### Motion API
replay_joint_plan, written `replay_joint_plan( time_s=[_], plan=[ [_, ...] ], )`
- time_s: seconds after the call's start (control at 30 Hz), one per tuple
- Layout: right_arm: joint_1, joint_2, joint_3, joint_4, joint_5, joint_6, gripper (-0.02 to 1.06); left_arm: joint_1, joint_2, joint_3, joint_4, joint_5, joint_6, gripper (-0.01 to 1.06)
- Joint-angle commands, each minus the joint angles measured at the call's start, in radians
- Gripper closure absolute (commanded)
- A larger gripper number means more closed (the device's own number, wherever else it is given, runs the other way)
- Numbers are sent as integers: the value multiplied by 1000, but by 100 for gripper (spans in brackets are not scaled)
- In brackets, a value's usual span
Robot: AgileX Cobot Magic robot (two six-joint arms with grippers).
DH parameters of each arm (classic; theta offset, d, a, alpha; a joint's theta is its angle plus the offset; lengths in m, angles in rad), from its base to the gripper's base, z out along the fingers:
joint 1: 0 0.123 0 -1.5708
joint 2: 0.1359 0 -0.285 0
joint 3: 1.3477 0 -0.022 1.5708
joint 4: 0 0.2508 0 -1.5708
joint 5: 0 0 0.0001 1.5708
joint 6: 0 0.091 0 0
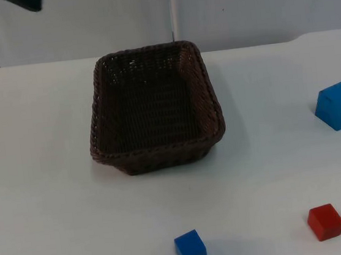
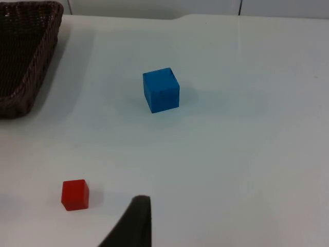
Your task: Pick up the basket with the left hand and place the largest block into the basket with the right hand.
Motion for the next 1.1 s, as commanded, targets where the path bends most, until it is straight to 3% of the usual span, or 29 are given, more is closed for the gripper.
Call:
replay_joint_plan(
  time_s=[0.0,0.37,0.7,1.07],
  plan=[
    [-5,-4,0,2,-6,-3,-1,-28,44,-27,11,-20,8,3],
    [-5,-4,0,2,-6,-3,-1,-61,334,-166,7,-22,-7,3],
    [-5,-4,0,2,-6,-3,-1,-61,471,-266,8,-21,-11,3],
    [-5,-4,0,2,-6,-3,-1,-56,624,-434,8,52,-11,3]
  ],
)
